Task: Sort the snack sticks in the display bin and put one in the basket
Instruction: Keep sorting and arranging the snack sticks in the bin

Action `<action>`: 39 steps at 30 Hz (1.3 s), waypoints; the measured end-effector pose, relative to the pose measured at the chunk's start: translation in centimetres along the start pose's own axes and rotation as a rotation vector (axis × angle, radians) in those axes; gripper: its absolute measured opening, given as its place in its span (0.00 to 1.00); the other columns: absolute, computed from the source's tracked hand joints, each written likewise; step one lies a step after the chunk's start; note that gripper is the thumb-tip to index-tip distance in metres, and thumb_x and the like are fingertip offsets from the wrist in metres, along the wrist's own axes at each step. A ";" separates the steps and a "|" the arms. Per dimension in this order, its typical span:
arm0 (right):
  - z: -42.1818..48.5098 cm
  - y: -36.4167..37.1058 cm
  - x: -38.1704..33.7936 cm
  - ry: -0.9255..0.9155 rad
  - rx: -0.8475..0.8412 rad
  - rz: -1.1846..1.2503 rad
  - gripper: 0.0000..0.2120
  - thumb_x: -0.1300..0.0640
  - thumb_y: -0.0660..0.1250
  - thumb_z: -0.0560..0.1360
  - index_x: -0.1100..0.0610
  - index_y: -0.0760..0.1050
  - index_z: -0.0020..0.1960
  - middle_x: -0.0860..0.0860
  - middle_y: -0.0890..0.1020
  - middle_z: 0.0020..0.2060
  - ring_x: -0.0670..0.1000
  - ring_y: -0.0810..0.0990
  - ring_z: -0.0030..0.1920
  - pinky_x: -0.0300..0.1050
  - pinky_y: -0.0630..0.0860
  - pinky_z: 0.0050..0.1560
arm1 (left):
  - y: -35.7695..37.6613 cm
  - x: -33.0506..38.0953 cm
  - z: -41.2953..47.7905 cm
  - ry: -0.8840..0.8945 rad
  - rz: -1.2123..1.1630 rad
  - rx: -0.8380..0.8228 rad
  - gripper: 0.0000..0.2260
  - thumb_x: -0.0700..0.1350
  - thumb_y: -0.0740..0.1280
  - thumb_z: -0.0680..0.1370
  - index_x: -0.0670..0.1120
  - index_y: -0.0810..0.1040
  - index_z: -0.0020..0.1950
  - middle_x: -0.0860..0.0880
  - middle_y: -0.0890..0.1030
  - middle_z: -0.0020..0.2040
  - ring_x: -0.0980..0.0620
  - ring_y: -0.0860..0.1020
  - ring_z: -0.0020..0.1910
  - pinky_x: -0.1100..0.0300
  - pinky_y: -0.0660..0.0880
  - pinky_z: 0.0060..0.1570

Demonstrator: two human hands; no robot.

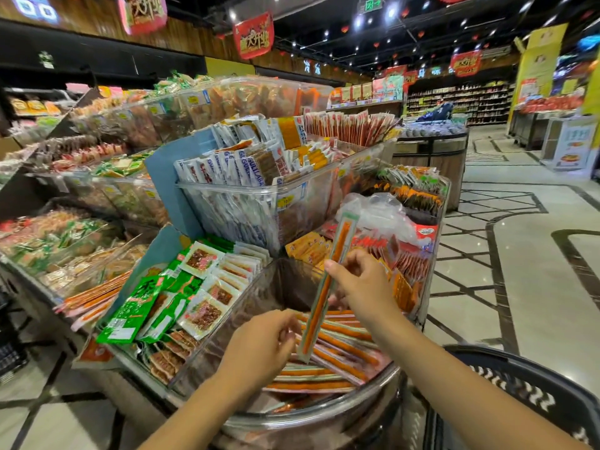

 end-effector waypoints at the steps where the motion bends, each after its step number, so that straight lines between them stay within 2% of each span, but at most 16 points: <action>1: 0.3 -0.9 0.0 -0.010 0.020 -0.020 0.11 0.55 0.68 0.81 0.58 0.69 0.44 0.50 0.76 0.29 0.53 0.81 0.28 0.46 0.76 0.29 | 0.4 0.0 0.1 0.008 0.024 -0.008 0.05 0.48 0.65 0.80 0.59 0.75 0.50 0.60 0.74 0.42 0.59 0.75 0.44 0.58 0.72 0.43; 3: 0.6 -2.1 0.3 -0.004 0.041 -0.008 0.10 0.57 0.66 0.81 0.61 0.69 0.47 0.54 0.78 0.28 0.56 0.81 0.29 0.47 0.78 0.29 | 0.7 0.5 0.4 0.021 -0.016 0.006 0.04 0.53 0.66 0.79 0.60 0.72 0.51 0.62 0.73 0.44 0.59 0.75 0.45 0.57 0.72 0.43; 6: 0.4 -2.6 1.2 0.028 0.045 0.058 0.11 0.59 0.66 0.82 0.60 0.67 0.44 0.54 0.77 0.25 0.58 0.82 0.29 0.51 0.81 0.30 | 1.3 1.8 0.9 0.019 -0.068 0.044 0.15 0.61 0.69 0.76 0.61 0.70 0.59 0.63 0.77 0.51 0.61 0.77 0.48 0.57 0.76 0.46; 7: 0.3 -2.6 1.5 0.036 0.047 0.076 0.11 0.59 0.66 0.81 0.60 0.67 0.44 0.54 0.77 0.25 0.58 0.82 0.29 0.52 0.81 0.31 | 1.5 2.2 1.1 0.033 -0.059 0.057 0.15 0.61 0.67 0.77 0.61 0.71 0.61 0.63 0.79 0.52 0.61 0.78 0.49 0.56 0.78 0.47; 9: 0.1 -3.0 2.0 0.046 0.058 0.093 0.11 0.59 0.66 0.81 0.60 0.67 0.44 0.54 0.78 0.26 0.58 0.83 0.30 0.52 0.82 0.33 | 2.0 2.6 1.3 0.039 -0.058 0.056 0.11 0.60 0.59 0.79 0.62 0.73 0.59 0.60 0.82 0.48 0.58 0.80 0.46 0.51 0.78 0.46; 11: 0.1 -3.3 2.1 0.041 0.067 0.078 0.12 0.58 0.66 0.81 0.60 0.67 0.44 0.54 0.78 0.27 0.58 0.84 0.30 0.54 0.82 0.35 | 2.4 2.6 1.4 0.023 -0.115 0.049 0.15 0.61 0.52 0.79 0.61 0.75 0.57 0.58 0.83 0.43 0.57 0.80 0.41 0.50 0.77 0.44; 14: 0.0 -3.4 2.5 0.052 0.071 0.080 0.12 0.57 0.66 0.82 0.60 0.67 0.44 0.53 0.78 0.27 0.58 0.85 0.31 0.58 0.83 0.38 | 2.9 3.0 1.3 0.073 -0.046 0.013 0.14 0.67 0.57 0.78 0.62 0.73 0.56 0.61 0.82 0.42 0.60 0.80 0.39 0.56 0.77 0.40; 17: -0.1 -3.5 2.8 0.063 0.066 0.052 0.10 0.55 0.67 0.81 0.59 0.70 0.46 0.53 0.80 0.32 0.54 0.84 0.30 0.54 0.83 0.37 | 3.2 3.1 1.4 0.137 0.093 0.007 0.12 0.61 0.64 0.79 0.61 0.70 0.60 0.59 0.81 0.42 0.58 0.79 0.39 0.59 0.76 0.37; 21: 0.2 -5.6 1.4 -0.043 0.142 -0.053 0.05 0.55 0.68 0.80 0.52 0.72 0.53 0.54 0.81 0.42 0.48 0.80 0.29 0.43 0.80 0.33 | 3.5 1.7 1.9 0.150 0.196 -0.013 0.11 0.58 0.63 0.79 0.59 0.73 0.60 0.58 0.79 0.39 0.57 0.79 0.38 0.58 0.75 0.34; 23: 0.4 -6.4 0.8 -0.132 0.177 -0.152 0.07 0.58 0.67 0.80 0.49 0.72 0.56 0.49 0.80 0.46 0.46 0.81 0.32 0.42 0.81 0.34 | 3.5 0.7 2.2 0.142 0.247 -0.018 0.12 0.57 0.63 0.79 0.59 0.73 0.62 0.58 0.82 0.44 0.58 0.80 0.43 0.56 0.77 0.37; 25: 0.5 -5.9 0.5 -0.238 0.127 -0.357 0.09 0.59 0.66 0.81 0.49 0.75 0.59 0.44 0.80 0.49 0.48 0.83 0.39 0.49 0.82 0.45 | 3.4 0.0 2.8 0.132 0.278 -0.001 0.11 0.55 0.63 0.79 0.58 0.74 0.60 0.57 0.83 0.46 0.55 0.81 0.46 0.54 0.77 0.38; 26: 0.4 -5.3 0.7 -0.288 0.083 -0.481 0.09 0.59 0.65 0.81 0.50 0.77 0.60 0.44 0.80 0.50 0.49 0.83 0.44 0.50 0.81 0.51 | 3.4 -0.3 3.3 0.125 0.292 0.006 0.10 0.54 0.63 0.79 0.58 0.74 0.60 0.56 0.82 0.46 0.53 0.81 0.47 0.54 0.76 0.38; 28: -0.2 -4.1 1.2 -0.373 0.012 -0.712 0.13 0.62 0.63 0.82 0.54 0.78 0.64 0.48 0.81 0.55 0.49 0.80 0.55 0.44 0.76 0.60 | 3.8 -0.8 4.5 0.109 0.334 -0.016 0.10 0.53 0.62 0.80 0.56 0.74 0.61 0.55 0.81 0.49 0.51 0.80 0.50 0.53 0.76 0.40; 30: -0.7 -3.4 1.6 -0.415 -0.026 -0.861 0.16 0.63 0.64 0.80 0.56 0.76 0.67 0.51 0.80 0.59 0.51 0.78 0.60 0.44 0.76 0.59 | 4.4 -1.2 5.6 0.103 0.375 -0.042 0.12 0.52 0.62 0.80 0.55 0.74 0.63 0.54 0.79 0.52 0.50 0.79 0.52 0.51 0.78 0.43; 35: -1.7 -2.6 2.1 -0.502 0.074 -1.199 0.07 0.58 0.77 0.69 0.55 0.82 0.47 0.51 0.80 0.45 0.54 0.77 0.46 0.48 0.75 0.45 | 6.1 -1.3 7.6 0.084 0.404 -0.052 0.13 0.50 0.62 0.81 0.53 0.75 0.64 0.52 0.74 0.54 0.50 0.77 0.52 0.52 0.79 0.42; 39: -2.2 -2.4 3.3 -0.503 0.087 -1.304 0.03 0.55 0.75 0.70 0.53 0.83 0.42 0.51 0.81 0.45 0.56 0.76 0.52 0.55 0.67 0.58 | 7.6 -1.8 7.9 0.068 0.373 -0.068 0.14 0.48 0.62 0.81 0.52 0.74 0.66 0.51 0.77 0.55 0.49 0.78 0.53 0.52 0.79 0.47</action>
Point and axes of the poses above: each hand's wrist, its own z-axis towards the middle knuckle, its own y-axis out of the palm, x = y × z, the point moved 8 cm from there along z, towards the middle knuckle
